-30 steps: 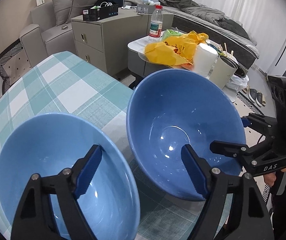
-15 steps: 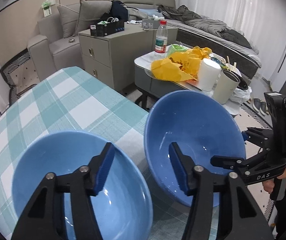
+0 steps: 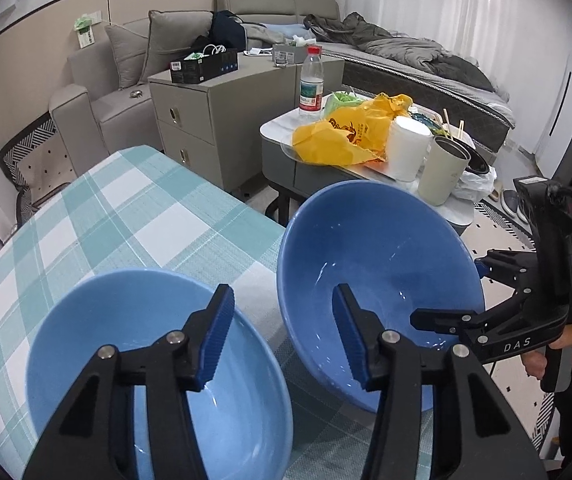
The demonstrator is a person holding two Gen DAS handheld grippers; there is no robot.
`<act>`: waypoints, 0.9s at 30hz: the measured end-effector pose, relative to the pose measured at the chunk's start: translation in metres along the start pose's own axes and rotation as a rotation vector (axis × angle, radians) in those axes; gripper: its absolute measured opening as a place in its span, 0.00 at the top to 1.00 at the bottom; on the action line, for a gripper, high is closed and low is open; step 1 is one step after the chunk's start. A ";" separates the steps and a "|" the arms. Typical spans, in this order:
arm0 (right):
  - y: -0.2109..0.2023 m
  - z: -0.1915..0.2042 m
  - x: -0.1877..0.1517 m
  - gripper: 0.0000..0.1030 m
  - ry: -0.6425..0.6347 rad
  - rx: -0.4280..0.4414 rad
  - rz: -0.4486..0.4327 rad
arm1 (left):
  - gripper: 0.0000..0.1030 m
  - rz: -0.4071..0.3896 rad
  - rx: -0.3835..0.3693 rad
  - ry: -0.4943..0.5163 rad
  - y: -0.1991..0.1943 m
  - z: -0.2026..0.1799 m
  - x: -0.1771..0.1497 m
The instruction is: Organize plates and bowls
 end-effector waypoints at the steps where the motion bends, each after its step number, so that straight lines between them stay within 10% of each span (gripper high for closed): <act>1: 0.000 0.000 0.000 0.14 0.002 -0.001 0.000 | 0.51 -0.001 -0.002 0.004 -0.001 -0.002 0.000; 27: -0.008 0.005 0.001 0.39 -0.018 0.000 -0.023 | 0.63 0.044 -0.068 0.039 0.006 -0.020 -0.006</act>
Point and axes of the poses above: each gripper's, at about its wrist camera, not at the fingertips, and y roughly the way its jaws point, z to its left, x to its top, the point moved 5 cm from there along y, roughly the way its jaws point, and after that the axes turned 3 degrees about y, right-handed, at the moved point
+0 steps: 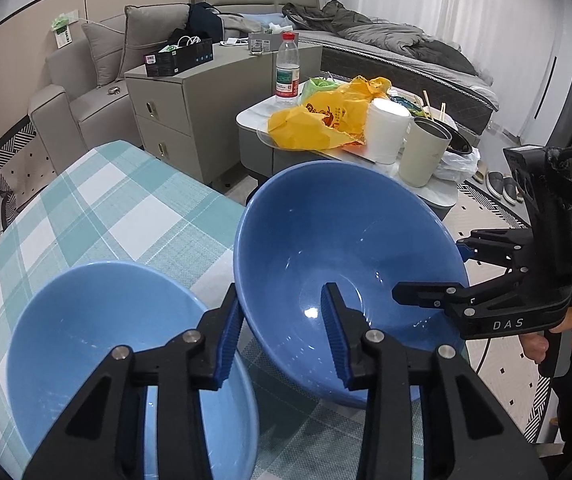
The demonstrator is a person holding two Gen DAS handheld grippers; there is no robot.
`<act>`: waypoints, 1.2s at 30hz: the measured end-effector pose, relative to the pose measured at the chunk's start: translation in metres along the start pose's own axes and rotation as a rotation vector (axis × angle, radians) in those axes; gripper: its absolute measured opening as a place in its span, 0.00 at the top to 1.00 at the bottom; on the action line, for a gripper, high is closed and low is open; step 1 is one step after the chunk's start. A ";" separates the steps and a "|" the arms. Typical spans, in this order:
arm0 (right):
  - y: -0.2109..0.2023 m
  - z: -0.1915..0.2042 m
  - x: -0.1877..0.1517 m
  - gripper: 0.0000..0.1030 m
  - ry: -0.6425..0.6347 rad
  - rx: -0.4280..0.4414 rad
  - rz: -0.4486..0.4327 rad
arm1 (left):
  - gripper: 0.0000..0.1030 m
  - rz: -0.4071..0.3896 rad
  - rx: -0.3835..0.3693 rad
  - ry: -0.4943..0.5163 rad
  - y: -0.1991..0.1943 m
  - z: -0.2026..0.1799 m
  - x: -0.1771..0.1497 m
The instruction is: Organize plates and bowls
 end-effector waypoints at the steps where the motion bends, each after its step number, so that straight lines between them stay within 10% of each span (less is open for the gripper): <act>1: 0.000 0.001 0.000 0.41 -0.003 -0.002 -0.003 | 0.64 0.000 0.002 0.000 0.000 0.000 0.000; 15: -0.008 0.008 0.005 0.69 -0.046 -0.014 -0.048 | 0.73 -0.005 0.018 0.009 0.002 -0.001 -0.002; 36: -0.033 0.016 0.011 0.75 -0.053 -0.039 -0.112 | 0.76 -0.054 0.022 -0.014 -0.015 0.000 -0.002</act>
Point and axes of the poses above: each gripper's, at about its wrist camera, not at the fingertips, and y roughly the way its jaws point, z to its left, x to its top, the point moved 5 cm from there along y, roughly the way its jaws point, and after that the axes turned 3 degrees about y, right-handed, at the moved point
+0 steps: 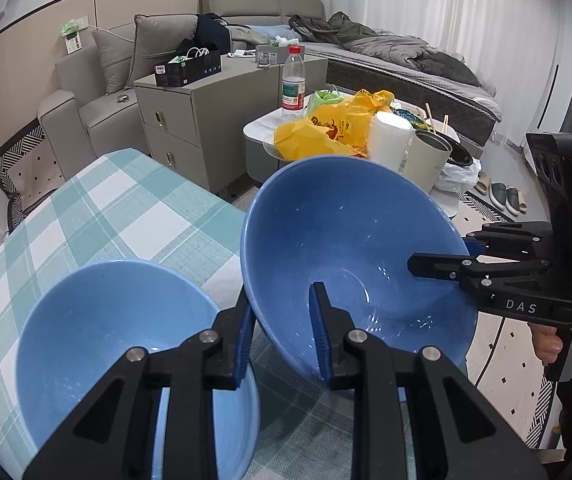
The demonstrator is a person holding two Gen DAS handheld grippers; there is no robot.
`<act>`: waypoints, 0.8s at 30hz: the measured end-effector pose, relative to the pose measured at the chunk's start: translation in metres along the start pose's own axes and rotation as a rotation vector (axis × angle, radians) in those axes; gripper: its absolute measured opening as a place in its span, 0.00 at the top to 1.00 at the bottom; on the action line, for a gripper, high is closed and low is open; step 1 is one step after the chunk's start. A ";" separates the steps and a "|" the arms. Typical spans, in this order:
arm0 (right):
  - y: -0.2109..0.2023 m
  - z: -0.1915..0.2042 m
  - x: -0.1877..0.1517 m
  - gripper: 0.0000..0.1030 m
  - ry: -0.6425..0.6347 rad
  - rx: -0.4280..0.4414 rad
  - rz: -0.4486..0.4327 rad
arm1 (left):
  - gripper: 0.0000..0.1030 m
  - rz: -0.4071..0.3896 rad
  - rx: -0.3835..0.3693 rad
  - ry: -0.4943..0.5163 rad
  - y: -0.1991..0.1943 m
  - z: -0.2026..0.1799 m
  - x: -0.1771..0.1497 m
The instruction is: Organize plates and bowls
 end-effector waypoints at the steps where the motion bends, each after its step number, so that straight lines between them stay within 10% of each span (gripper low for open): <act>1: -0.002 0.001 0.001 0.75 -0.003 -0.001 -0.005 | 0.76 -0.005 0.002 -0.002 -0.002 0.000 0.000; 24: -0.043 0.053 0.026 0.75 -0.119 0.013 -0.085 | 0.76 -0.116 0.049 -0.103 -0.059 0.023 -0.001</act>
Point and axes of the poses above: each gripper's, at about its wrist camera, not at the fingertips, and y roughly the way its jaws point, z to its left, x to its top, the point moved 5 cm from there along y, roughly the way its jaws point, and after that the axes turned 3 degrees about y, right-handed, at the moved point
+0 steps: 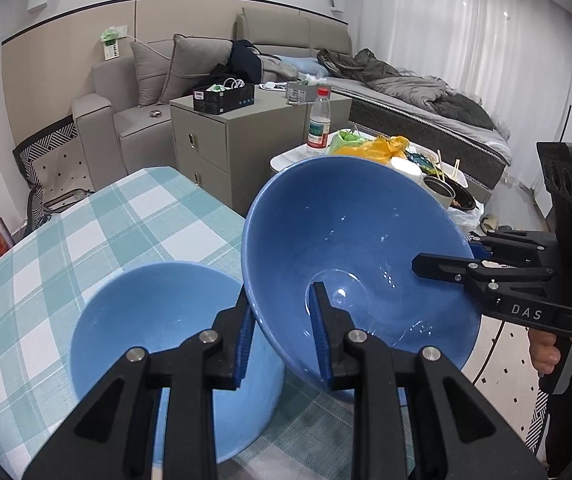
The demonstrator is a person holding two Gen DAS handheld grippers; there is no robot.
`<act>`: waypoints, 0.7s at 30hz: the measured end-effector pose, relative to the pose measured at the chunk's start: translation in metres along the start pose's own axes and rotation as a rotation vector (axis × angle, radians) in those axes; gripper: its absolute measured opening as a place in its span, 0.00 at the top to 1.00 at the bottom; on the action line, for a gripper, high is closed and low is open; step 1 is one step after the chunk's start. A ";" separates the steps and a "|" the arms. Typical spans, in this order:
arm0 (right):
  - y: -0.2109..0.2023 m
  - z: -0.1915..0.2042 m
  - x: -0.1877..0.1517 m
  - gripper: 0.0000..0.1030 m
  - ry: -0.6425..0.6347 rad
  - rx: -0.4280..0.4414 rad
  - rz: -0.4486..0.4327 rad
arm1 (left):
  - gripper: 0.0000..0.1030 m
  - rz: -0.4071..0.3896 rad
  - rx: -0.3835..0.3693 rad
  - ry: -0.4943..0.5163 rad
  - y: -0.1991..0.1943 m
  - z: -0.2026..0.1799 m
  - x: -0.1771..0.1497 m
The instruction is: Organize plates and bowls
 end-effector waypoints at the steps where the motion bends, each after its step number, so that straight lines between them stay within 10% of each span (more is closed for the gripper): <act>1: 0.000 0.003 0.001 0.75 -0.007 0.002 0.002 | 0.76 -0.005 0.005 -0.004 -0.003 0.003 0.000; 21: 0.005 0.068 0.034 0.75 -0.117 0.052 -0.007 | 0.76 -0.066 0.101 -0.065 -0.043 0.045 -0.003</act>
Point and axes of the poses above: each gripper's, at about its wrist camera, not at the fingertips, and y roughly the way its jaws point, z to its left, x to its top, the point moved 5 cm from there along y, roughly the way its jaws point, and after that the axes turned 3 degrees about y, right-handed, at the moved point
